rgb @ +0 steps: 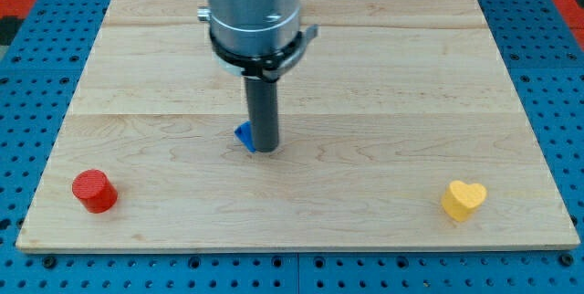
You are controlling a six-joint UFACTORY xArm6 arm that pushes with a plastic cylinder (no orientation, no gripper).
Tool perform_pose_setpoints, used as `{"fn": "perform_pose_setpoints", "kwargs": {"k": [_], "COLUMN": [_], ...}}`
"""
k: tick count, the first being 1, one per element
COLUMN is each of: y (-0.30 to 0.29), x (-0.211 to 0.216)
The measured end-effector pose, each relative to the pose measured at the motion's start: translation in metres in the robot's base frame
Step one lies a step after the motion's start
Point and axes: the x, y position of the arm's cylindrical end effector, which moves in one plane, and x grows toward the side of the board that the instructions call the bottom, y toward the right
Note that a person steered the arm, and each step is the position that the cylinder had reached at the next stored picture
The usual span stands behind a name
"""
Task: Move the blue triangle to the left of the yellow hexagon
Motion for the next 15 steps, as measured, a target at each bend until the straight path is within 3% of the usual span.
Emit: {"fn": "perform_pose_setpoints", "kwargs": {"k": [3,4,6,7,8,9,12,13,15], "y": [0.018,-0.013,-0.053,-0.054,-0.05,-0.013,-0.062,-0.069,-0.092], "x": [0.04,0.036,-0.027,-0.017,0.02,0.017,-0.084,-0.086,-0.049]}}
